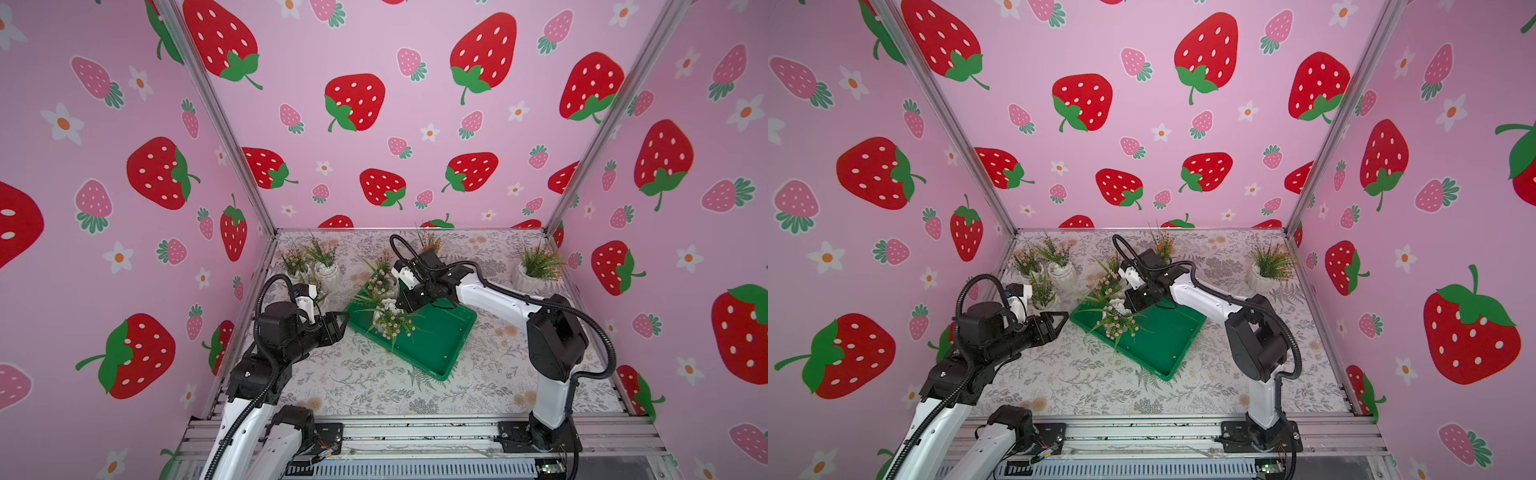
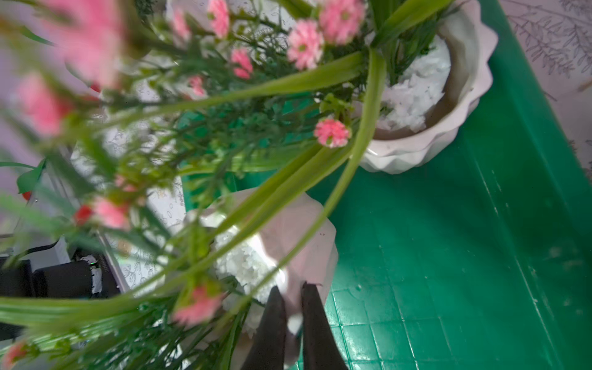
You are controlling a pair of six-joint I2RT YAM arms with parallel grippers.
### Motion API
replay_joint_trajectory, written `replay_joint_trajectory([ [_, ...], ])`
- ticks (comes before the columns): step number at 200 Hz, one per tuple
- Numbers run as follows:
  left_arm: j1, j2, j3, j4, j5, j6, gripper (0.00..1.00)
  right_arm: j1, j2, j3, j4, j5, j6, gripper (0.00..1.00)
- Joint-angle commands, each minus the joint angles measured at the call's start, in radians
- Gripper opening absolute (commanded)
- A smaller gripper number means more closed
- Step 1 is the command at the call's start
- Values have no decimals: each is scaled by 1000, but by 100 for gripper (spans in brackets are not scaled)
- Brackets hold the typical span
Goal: Put the potted gypsophila into the storage box
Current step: Place the baby's breath potted plant at the storage box.
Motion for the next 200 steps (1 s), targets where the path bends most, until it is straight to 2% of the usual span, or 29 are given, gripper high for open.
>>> replay_joint_trajectory([
  [1,8,5,-1,24,51,20,64,17,4,61,37,31,57,0],
  [72,35,13,-3,36,88,25,64,42,108,137,58,115,174,0],
  [126,61,28,-1,48,135,26,65,44,159,184,84,113,230,0],
  [200,102,38,-13,75,188,14,65,46,213,220,113,98,293,7],
])
